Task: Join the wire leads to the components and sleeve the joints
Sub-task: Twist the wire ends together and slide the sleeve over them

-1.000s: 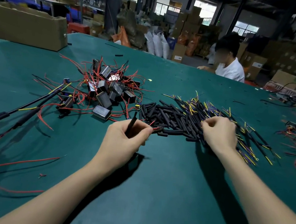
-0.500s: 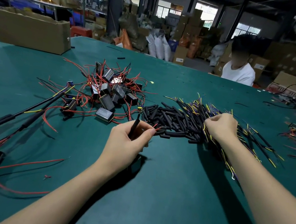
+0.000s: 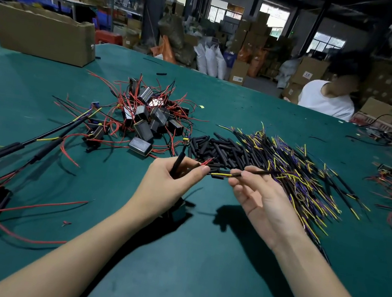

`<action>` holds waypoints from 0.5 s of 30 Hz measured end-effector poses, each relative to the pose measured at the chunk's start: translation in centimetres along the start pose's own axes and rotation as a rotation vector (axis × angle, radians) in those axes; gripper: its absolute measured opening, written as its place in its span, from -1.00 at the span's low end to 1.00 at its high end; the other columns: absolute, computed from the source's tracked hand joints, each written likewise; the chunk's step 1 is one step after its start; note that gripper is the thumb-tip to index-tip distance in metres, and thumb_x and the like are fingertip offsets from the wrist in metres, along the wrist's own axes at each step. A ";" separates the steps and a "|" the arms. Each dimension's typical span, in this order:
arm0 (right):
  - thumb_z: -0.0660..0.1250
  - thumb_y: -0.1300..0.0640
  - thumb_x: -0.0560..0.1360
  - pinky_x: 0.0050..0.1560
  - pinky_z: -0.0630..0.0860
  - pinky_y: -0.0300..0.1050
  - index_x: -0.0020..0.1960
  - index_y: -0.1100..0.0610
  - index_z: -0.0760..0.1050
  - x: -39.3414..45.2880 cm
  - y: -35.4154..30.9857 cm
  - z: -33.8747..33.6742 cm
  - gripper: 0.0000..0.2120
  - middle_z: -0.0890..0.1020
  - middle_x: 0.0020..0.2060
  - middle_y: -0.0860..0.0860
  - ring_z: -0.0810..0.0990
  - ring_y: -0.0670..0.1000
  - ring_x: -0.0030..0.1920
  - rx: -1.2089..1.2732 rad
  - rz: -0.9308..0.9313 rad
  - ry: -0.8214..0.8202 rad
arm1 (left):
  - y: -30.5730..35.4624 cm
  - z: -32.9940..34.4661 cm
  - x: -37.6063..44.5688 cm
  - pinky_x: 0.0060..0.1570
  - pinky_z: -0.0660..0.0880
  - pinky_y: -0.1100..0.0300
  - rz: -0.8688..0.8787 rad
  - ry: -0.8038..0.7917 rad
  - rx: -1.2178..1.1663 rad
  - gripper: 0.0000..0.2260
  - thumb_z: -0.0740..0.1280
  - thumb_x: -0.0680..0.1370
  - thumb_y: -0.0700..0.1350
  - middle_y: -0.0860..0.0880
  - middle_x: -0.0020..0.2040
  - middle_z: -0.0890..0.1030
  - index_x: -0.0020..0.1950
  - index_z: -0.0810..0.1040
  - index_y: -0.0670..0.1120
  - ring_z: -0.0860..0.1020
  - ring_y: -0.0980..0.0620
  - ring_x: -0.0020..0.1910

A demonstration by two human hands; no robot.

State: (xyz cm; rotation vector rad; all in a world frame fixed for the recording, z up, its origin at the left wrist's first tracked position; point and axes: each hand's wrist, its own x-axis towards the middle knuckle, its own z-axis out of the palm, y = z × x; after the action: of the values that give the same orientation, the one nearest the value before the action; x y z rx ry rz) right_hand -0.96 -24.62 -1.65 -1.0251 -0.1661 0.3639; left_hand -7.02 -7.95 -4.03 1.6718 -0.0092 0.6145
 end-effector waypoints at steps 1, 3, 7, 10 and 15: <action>0.26 0.38 0.51 -0.33 0.56 -0.29 -0.08 0.18 0.43 -0.1 0.2 0.2 -0.88 0.68 -0.25 0.14 0.66 0.01 -0.31 -0.006 0.000 -0.007 | 0.0 0.0 0.0 -0.41 0.24 0.41 0.006 -0.014 -0.012 -0.88 0.42 0.50 -0.10 0.16 -0.48 0.41 -0.20 0.65 -0.13 0.31 0.23 -0.46; 0.30 0.34 0.47 -0.31 0.56 -0.29 -0.07 0.18 0.45 -0.3 0.5 0.3 -0.90 0.68 -0.24 0.13 0.67 0.01 -0.29 -0.032 0.003 -0.016 | 0.0 0.1 -0.1 -0.38 0.28 0.47 0.024 -0.037 -0.016 -0.90 0.42 0.50 -0.15 0.21 -0.48 0.47 -0.16 0.66 -0.16 0.37 0.31 -0.45; 0.39 0.23 0.37 -0.31 0.56 -0.28 0.00 0.21 0.44 -0.4 1.0 0.4 -0.76 0.66 -0.23 0.11 0.65 0.00 -0.27 -0.054 0.009 -0.019 | -0.2 0.1 0.0 -0.40 0.27 0.46 0.021 -0.025 0.011 -0.90 0.40 0.51 -0.20 0.20 -0.51 0.45 -0.18 0.64 -0.21 0.36 0.31 -0.48; 0.40 0.19 0.37 -0.31 0.55 -0.29 0.01 0.23 0.46 -0.3 1.1 0.4 -0.74 0.67 -0.21 0.10 0.64 -0.03 -0.27 -0.086 0.013 -0.034 | -0.4 0.1 0.1 -0.42 0.20 0.33 0.011 -0.015 0.008 -0.86 0.40 0.51 -0.17 0.15 -0.47 0.35 -0.23 0.62 -0.19 0.27 0.20 -0.45; 0.41 0.17 0.35 -0.33 0.53 -0.30 -0.03 0.23 0.49 -0.3 1.3 0.2 -0.76 0.67 -0.20 0.12 0.63 -0.04 -0.30 -0.111 0.016 -0.037 | -0.6 0.1 0.2 -0.43 0.21 0.35 -0.007 -0.007 -0.007 -0.85 0.40 0.52 -0.15 0.15 -0.45 0.36 -0.26 0.62 -0.12 0.27 0.19 -0.44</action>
State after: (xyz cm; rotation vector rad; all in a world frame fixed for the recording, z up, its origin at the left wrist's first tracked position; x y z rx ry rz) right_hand -1.58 -23.91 -2.68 -1.1303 -0.2139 0.3915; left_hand -6.62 -7.84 -4.53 1.6669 -0.0109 0.6027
